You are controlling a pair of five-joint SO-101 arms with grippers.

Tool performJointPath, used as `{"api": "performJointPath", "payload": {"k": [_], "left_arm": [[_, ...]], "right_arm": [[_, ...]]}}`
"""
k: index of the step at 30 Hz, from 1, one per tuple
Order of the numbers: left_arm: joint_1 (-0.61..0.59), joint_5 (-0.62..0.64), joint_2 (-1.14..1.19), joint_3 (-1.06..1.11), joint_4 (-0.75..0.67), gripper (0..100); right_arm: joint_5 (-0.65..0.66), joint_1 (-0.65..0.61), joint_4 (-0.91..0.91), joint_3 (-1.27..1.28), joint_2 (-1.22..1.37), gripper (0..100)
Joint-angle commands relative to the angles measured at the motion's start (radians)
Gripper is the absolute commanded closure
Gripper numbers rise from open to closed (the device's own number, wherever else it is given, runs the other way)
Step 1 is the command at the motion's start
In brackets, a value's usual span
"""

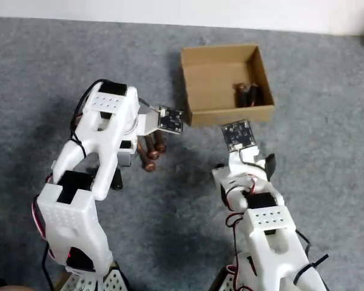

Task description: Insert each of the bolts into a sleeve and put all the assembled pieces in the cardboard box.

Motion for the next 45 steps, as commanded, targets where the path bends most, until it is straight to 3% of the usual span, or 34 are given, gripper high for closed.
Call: {"api": "performJointPath", "payload": {"k": [1, 14, 20, 29, 38, 40, 42, 45], "left_arm": [[0.048, -1.106, -0.005, -0.051, -0.008, 83], [0.079, -1.100, 0.051, -0.147, -0.009, 83], [0.085, -0.925, 0.280, -0.306, -0.054, 83], [0.077, -0.921, 0.522, -0.638, 0.172, 83], [0.039, -0.919, 0.581, -0.737, 0.284, 84], [0.025, -0.919, 0.584, -0.737, 0.293, 87], [0.018, -0.919, 0.585, -0.734, 0.298, 96], [0.007, -0.853, 0.588, -0.733, 0.298, 97]], "right_arm": [[-0.008, 0.013, -0.036, -0.005, -0.016, 54.5], [-0.008, 0.016, -0.038, -0.005, -0.016, 54.5], [-0.008, 0.016, -0.038, -0.005, -0.016, 54.5], [-0.006, 0.015, -0.039, -0.005, -0.016, 54.5], [-0.006, 0.015, -0.039, -0.007, -0.016, 54.5], [-0.006, 0.015, -0.039, -0.007, -0.016, 54.5], [-0.006, 0.015, -0.039, -0.007, -0.016, 54.5], [-0.006, 0.015, -0.039, -0.007, -0.016, 54.5]]}}
